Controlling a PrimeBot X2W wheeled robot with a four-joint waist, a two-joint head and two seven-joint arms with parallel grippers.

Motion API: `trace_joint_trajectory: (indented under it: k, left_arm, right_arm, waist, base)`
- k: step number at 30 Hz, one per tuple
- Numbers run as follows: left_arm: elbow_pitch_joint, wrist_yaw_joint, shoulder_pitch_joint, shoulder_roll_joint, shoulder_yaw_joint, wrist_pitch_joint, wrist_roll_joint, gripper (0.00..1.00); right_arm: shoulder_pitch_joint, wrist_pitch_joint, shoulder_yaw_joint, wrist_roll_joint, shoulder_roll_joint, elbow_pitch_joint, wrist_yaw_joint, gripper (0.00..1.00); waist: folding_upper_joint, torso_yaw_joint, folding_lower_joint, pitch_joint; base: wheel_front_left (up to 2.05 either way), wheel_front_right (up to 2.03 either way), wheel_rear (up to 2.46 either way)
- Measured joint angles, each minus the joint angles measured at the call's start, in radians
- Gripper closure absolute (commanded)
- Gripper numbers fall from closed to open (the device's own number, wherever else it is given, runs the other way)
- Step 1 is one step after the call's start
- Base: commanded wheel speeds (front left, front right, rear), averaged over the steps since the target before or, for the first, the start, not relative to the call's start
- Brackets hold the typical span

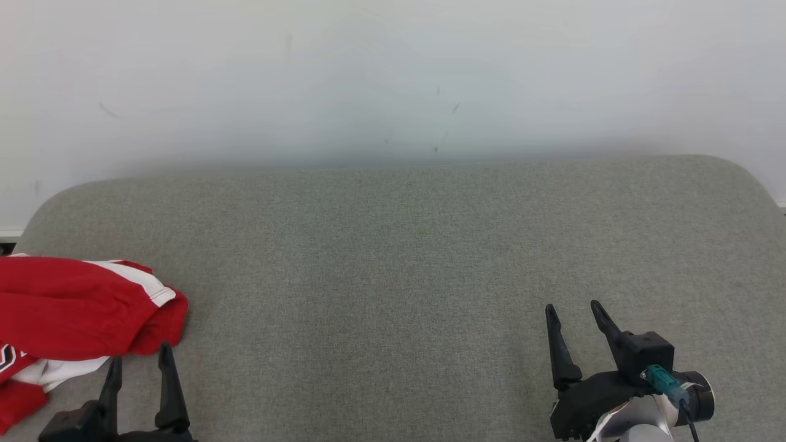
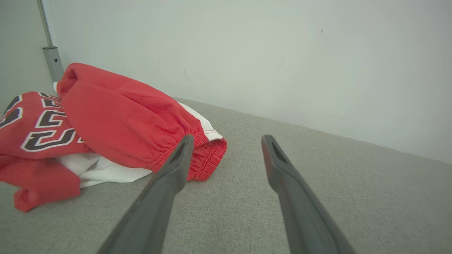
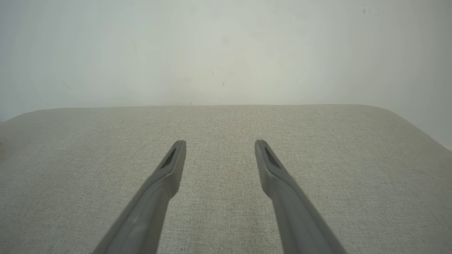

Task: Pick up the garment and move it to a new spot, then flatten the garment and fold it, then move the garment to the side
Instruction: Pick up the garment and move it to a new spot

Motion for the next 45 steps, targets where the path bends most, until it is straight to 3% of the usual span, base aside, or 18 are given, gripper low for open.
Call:
trace_joint_trajectory:
  k: [6, 27, 35, 45]
  left_arm:
    - [-0.005, 0.016, 0.022, 0.008, -0.001, -0.008, 0.083, 0.0]
    - [-0.012, 0.016, 0.021, 0.017, -0.004, 0.013, 0.099, 0.0]
    - [-0.009, 0.016, 0.016, 0.022, -0.015, 0.036, 0.108, 0.0]
    - [-0.006, 0.016, 0.016, 0.043, -0.025, 0.067, 0.152, 0.0]
  right_arm:
    - [0.0, -0.022, -0.001, -0.046, 0.002, -0.004, -0.017, 0.0]
    - [0.008, -0.026, -0.021, 0.016, 0.008, -0.016, -0.017, 0.0]
    - [0.021, -0.029, -0.022, 0.028, 0.009, -0.017, -0.017, 0.0]
    - [0.027, -0.025, -0.012, 0.033, 0.011, -0.006, -0.017, 0.0]
  waist:
    - [0.0, 0.0, 0.0, -0.006]
    - [0.0, 0.013, 0.0, -0.009]
    - [0.0, 0.061, 0.0, -0.008]
    - [0.0, 0.168, 0.0, -0.014]
  base:
    - [0.0, 0.0, 0.0]
    - [0.0, 0.0, 0.0]
    - [0.0, 0.0, 0.0]
    - [0.0, 0.0, 0.0]
